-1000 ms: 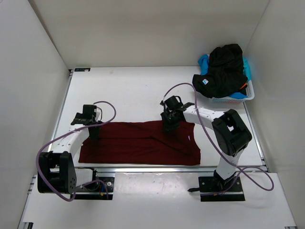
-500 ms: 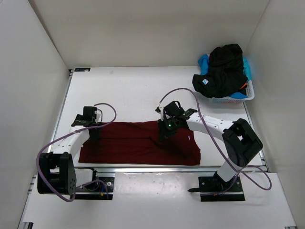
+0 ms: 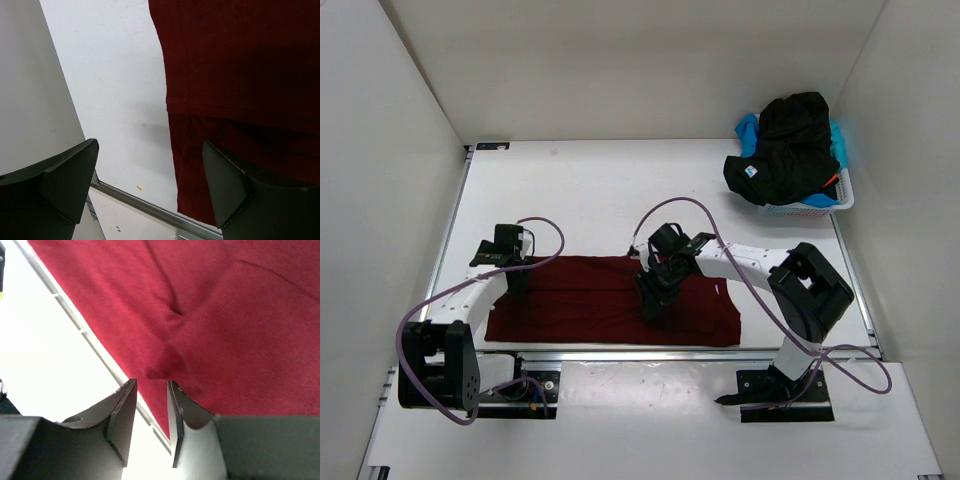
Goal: Fold and stack the t-shirts
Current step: Fold the other side of the tshirt into a rectangle, then rotate the tshirt 90 degrees
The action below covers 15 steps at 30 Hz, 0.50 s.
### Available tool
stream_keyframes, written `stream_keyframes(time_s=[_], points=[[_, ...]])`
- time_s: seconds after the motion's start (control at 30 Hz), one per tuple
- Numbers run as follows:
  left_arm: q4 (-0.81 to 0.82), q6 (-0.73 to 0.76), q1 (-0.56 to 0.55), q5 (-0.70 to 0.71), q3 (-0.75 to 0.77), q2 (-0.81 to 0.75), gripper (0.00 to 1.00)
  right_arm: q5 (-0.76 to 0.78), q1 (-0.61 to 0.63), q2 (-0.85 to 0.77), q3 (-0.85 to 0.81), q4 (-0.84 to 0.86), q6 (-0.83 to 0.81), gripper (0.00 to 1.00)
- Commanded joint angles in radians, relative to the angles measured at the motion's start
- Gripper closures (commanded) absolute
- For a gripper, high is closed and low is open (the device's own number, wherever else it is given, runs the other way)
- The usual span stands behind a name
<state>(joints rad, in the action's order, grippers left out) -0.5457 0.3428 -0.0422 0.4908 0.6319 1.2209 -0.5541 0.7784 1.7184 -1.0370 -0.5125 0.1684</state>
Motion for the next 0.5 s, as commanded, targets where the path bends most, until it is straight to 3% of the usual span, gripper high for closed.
stream_keyframes(time_s=[0.0, 0.07, 0.17, 0.2, 0.3, 0.47], points=[[0.015, 0.002, 0.004, 0.015, 0.002, -0.032, 0.04, -0.036, 0.006, -0.022, -0.066, -0.032, -0.079, 0.72], [0.019, 0.007, 0.013, 0.014, 0.009, -0.027, 0.04, -0.017, -0.011, -0.052, -0.067, -0.032, -0.072, 0.71], [0.001, -0.004, 0.042, -0.006, 0.069, 0.000, 0.04, 0.014, -0.141, -0.190, -0.005, 0.055, 0.009, 0.69], [-0.006, -0.025, 0.097, -0.044, 0.092, 0.014, 0.03, 0.064, -0.169, -0.222, 0.029, 0.102, 0.043, 0.68], [-0.097, -0.083, 0.169, -0.151, 0.247, 0.138, 0.03, 0.266, -0.287, -0.351, 0.094, 0.169, 0.103, 0.47], [-0.154, -0.134, 0.157, -0.242, 0.396, 0.296, 0.01, 0.408, -0.519, -0.340, 0.103, 0.203, 0.184, 0.39]])
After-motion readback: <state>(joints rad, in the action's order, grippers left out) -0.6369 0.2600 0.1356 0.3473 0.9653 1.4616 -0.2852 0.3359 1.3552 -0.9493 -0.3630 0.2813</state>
